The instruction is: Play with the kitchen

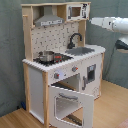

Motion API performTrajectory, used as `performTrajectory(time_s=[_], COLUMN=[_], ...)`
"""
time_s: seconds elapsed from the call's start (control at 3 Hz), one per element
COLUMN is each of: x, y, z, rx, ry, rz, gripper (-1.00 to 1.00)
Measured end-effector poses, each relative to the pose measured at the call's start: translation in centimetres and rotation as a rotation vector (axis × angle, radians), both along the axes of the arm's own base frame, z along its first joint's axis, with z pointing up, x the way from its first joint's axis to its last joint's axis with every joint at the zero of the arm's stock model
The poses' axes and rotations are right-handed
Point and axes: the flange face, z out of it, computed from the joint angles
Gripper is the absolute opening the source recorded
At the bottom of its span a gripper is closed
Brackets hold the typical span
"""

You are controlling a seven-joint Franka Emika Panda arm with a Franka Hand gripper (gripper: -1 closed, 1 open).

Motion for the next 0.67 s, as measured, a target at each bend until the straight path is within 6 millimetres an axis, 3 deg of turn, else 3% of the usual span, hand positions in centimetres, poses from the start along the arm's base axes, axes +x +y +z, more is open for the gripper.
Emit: performTrajectory(time_s=[0.67], x=[3.2], y=[-3.8], z=[2.2], rx=[-0.055], ry=[0.035], rz=[0.006], gripper=[1.0])
